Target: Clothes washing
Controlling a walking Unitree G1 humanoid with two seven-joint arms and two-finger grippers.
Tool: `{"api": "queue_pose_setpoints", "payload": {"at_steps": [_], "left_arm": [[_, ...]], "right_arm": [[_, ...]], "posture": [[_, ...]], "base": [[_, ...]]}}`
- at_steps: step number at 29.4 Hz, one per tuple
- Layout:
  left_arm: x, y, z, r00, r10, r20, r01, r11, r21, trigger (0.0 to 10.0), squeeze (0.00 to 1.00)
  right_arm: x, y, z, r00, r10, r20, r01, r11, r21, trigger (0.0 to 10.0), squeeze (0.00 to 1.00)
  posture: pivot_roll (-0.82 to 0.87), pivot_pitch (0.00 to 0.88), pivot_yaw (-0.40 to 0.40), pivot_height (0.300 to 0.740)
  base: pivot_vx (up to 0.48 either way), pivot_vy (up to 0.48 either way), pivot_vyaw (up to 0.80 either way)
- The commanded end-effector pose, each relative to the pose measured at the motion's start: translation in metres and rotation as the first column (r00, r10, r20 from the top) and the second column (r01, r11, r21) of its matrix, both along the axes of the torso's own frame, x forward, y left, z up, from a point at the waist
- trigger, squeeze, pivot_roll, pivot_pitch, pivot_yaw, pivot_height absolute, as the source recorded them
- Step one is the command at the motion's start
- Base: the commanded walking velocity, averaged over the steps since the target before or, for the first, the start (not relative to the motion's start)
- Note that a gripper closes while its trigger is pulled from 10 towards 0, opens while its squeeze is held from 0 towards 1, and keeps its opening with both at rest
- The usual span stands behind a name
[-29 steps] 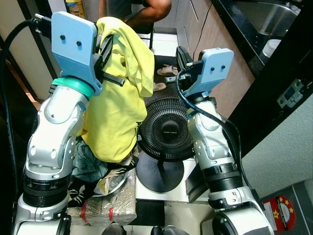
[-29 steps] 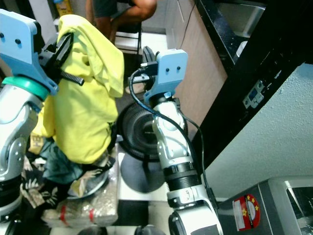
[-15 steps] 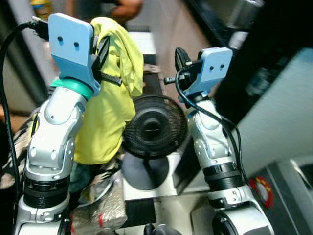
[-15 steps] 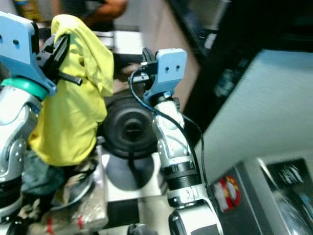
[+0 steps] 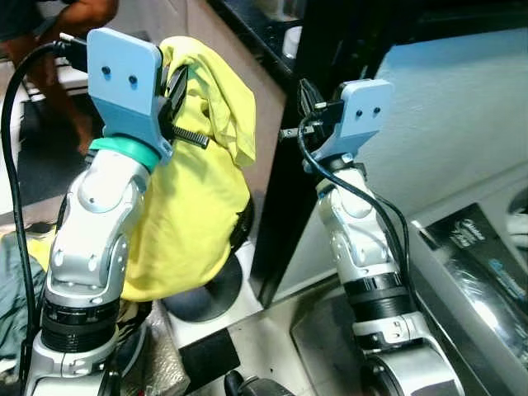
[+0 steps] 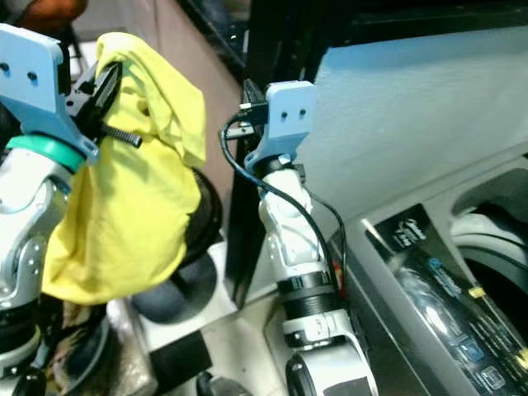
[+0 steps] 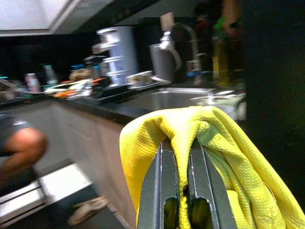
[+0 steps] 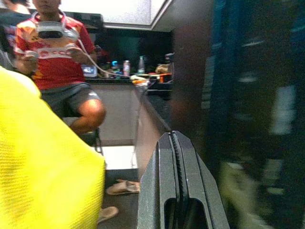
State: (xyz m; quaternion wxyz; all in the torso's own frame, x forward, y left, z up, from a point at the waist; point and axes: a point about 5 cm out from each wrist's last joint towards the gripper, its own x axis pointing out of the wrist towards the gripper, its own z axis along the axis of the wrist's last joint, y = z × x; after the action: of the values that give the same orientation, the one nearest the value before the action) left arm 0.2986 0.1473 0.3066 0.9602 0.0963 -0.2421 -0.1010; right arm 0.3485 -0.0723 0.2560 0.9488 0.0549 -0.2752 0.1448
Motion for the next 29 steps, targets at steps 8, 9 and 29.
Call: {"api": "queue_pose_setpoints", "payload": {"at_steps": [8,9,29], "left_arm": [[-0.003,0.003,-0.001,1.0,0.012,0.01,-0.012,1.0,0.011,10.0,0.0],[-0.003,0.003,-0.003,1.0,0.015,0.005,-0.015,1.0,0.013,10.0,0.0],[-0.003,0.009,-0.029,0.997,0.054,-0.053,-0.051,0.997,0.059,10.0,0.0]], "right_arm": [[0.0,0.002,-0.001,1.0,0.009,-0.013,-0.009,1.0,0.011,10.0,0.0],[0.0,0.002,-0.001,1.0,0.011,-0.013,-0.011,1.0,0.011,10.0,0.0],[0.0,0.006,-0.002,0.999,0.035,-0.01,-0.035,0.999,0.006,10.0,0.0]], "posture": [[0.15,0.011,-0.04,0.74],[0.15,0.011,-0.04,0.74],[0.16,0.008,-0.05,0.74]], "base": [[0.0,0.0,-0.8],[0.0,0.0,-0.8],[0.0,0.0,-0.8]]}}
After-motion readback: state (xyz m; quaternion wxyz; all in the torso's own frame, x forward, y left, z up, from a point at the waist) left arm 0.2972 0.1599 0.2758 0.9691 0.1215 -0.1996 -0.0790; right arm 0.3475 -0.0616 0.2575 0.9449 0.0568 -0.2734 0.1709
